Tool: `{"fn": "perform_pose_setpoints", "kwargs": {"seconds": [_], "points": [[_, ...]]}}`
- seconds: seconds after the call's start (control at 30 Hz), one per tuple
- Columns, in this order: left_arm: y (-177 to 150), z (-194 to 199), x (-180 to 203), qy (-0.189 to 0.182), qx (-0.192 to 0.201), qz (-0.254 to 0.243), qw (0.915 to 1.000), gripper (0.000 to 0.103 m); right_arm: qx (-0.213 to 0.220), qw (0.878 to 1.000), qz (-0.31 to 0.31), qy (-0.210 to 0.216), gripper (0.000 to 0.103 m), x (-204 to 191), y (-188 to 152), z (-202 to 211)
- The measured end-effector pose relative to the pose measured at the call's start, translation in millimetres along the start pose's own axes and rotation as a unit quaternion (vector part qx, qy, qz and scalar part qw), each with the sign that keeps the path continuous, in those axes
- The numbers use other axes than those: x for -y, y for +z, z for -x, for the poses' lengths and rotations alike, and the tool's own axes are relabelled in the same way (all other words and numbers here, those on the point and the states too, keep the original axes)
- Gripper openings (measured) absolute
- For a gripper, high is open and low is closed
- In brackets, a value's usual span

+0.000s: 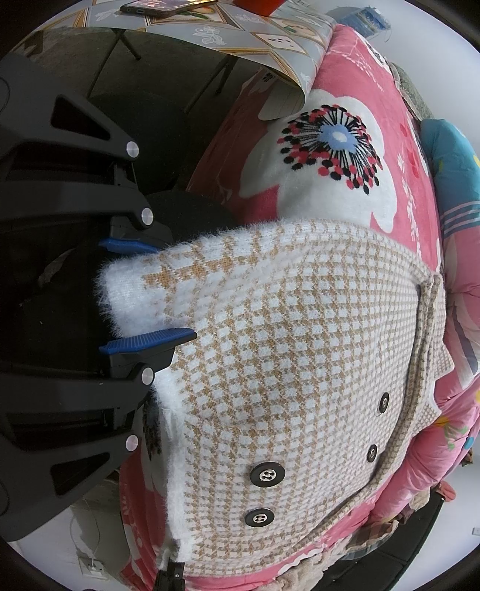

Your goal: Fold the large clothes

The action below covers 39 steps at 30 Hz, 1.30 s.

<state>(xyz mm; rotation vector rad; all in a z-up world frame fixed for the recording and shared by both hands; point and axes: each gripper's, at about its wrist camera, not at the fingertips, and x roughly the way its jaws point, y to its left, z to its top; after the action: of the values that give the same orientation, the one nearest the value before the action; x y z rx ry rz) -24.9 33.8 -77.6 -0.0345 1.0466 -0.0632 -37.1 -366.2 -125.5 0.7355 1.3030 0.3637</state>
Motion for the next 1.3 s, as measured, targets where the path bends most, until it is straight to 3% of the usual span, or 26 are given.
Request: {"fn": "perform_pose_setpoints", "kwargs": {"seconds": [0.47,0.6,0.7,1.0,1.3], "points": [[1,1,0,-0.004,0.010,-0.003,0.9999,0.031,0.010,1.000,0.025,0.005,0.009,-11,-1,5],[6,4,-7,-0.029,0.011,0.013,0.9994,0.017,0.023,0.998,0.050,0.020,0.009,-30,1,14],[12,12,-10,-0.045,0.023,0.016,0.9986,0.013,0.033,0.998,0.053,0.034,0.009,-41,6,19],[40,39,-8,-0.093,0.067,0.007,0.9934,0.011,0.080,0.992,0.073,0.072,0.009,-79,35,39],[73,42,-16,-0.123,0.076,0.019,0.9893,0.011,0.105,0.989,0.065,0.078,0.009,-96,67,40]]}}
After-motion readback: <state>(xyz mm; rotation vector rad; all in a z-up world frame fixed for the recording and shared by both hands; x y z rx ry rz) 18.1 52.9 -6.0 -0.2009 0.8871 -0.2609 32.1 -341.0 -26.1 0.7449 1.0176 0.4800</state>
